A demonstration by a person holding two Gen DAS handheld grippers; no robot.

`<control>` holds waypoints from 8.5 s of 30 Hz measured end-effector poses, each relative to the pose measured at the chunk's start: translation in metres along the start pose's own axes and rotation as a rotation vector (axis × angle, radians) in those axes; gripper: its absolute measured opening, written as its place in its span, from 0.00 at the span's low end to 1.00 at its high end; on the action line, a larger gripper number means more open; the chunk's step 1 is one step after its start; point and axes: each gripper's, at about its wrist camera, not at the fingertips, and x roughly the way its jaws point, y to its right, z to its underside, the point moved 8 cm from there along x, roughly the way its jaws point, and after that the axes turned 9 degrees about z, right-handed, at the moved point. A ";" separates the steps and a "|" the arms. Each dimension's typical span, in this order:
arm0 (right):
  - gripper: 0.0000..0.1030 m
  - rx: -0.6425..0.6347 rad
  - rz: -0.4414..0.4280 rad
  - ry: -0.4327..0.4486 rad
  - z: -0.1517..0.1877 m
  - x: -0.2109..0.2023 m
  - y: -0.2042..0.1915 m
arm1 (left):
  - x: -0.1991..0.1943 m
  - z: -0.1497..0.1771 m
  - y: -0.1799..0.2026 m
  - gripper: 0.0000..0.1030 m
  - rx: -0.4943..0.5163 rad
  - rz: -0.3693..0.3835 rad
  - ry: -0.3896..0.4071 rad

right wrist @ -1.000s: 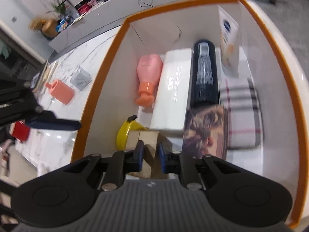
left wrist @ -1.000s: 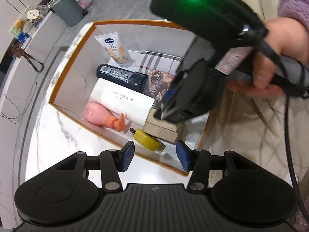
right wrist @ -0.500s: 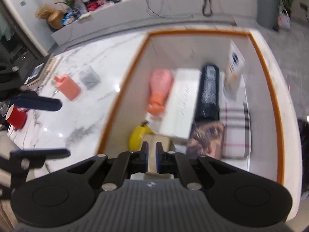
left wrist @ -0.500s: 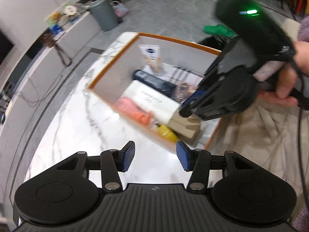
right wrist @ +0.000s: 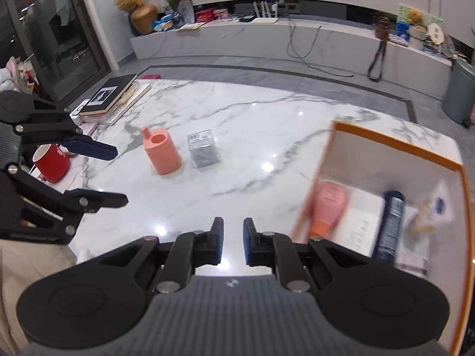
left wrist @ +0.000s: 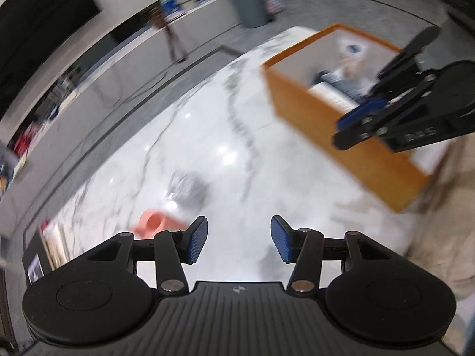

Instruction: Organize rigid objects

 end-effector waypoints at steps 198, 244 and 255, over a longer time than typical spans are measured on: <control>0.21 -0.420 0.243 -0.276 0.094 0.015 0.154 | 0.087 -0.104 0.194 0.62 -0.013 0.586 0.027; 0.92 0.236 0.534 0.315 0.151 -0.105 0.050 | -0.044 0.017 0.132 0.85 -0.463 -0.135 0.542; 0.95 0.246 0.492 0.312 0.166 -0.077 0.059 | -0.017 0.031 0.140 0.88 -0.418 -0.138 0.488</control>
